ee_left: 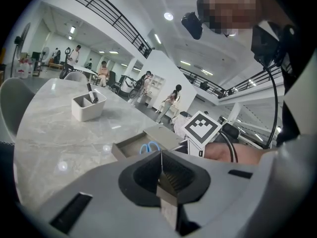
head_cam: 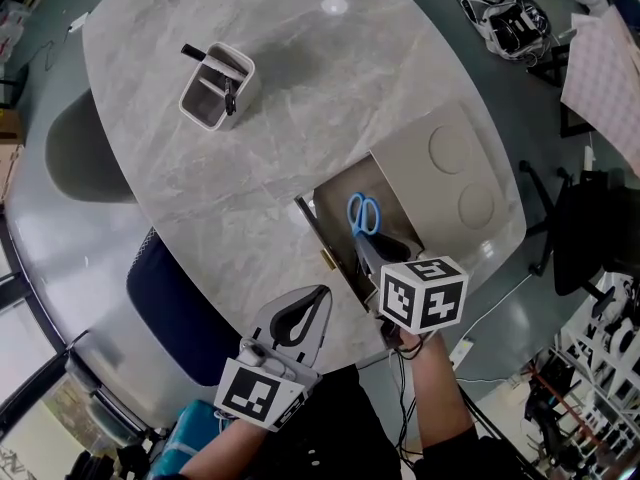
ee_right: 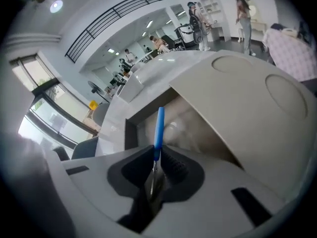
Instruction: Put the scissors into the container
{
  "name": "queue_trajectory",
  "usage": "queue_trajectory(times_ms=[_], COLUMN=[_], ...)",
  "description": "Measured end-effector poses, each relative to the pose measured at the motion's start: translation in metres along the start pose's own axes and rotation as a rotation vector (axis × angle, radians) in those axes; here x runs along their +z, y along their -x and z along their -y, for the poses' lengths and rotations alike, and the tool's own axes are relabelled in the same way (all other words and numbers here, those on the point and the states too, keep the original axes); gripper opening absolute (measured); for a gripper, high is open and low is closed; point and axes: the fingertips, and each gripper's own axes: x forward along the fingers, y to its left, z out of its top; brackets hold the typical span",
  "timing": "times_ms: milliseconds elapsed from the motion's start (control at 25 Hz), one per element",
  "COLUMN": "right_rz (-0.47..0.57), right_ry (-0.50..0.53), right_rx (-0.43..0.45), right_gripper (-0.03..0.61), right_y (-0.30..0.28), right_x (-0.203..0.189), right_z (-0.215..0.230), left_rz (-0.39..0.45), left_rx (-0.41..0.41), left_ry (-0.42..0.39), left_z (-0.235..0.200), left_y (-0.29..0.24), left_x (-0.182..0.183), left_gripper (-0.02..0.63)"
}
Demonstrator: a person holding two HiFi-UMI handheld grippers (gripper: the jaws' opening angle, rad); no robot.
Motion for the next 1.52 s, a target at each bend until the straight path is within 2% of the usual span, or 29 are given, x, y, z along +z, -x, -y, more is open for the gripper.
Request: queue_trajectory(times_ms=[160,280,400,480,560,1000,1520], right_rz=[-0.041,-0.057,-0.053,-0.042,-0.023,0.097,0.407], right_ry=[0.158,0.232,0.267,0.288,0.287,0.266,0.271], right_rx=[-0.077,-0.126,-0.181,-0.222,-0.23,-0.197,-0.251], right_gripper=[0.083,0.117,0.1,0.05,0.011,-0.003,-0.003], right_y=[0.008,0.013,0.02,0.025,0.025,0.053,0.161], right_x=[0.002,0.003,0.003,0.003,0.001,0.017,0.056], right_z=[0.004,0.009,0.017,0.022,0.023,0.003,-0.056], left_rz=[0.001,0.0,0.0,-0.001,0.0,0.013,0.126], left_rx=[-0.001,-0.009,-0.015,-0.014,-0.016,-0.009,-0.054], left_ry=[0.0,-0.003,-0.006,-0.007,-0.011,-0.061,-0.175], left_z=[0.0,0.001,0.003,0.003,0.002,0.011,0.043], left_y=[0.0,-0.001,-0.002,-0.002,-0.003,0.007,0.053], left_x=[0.0,0.0,0.002,0.002,0.002,0.024,0.093], left_gripper=[0.017,0.017,0.017,0.017,0.017,0.017,0.015])
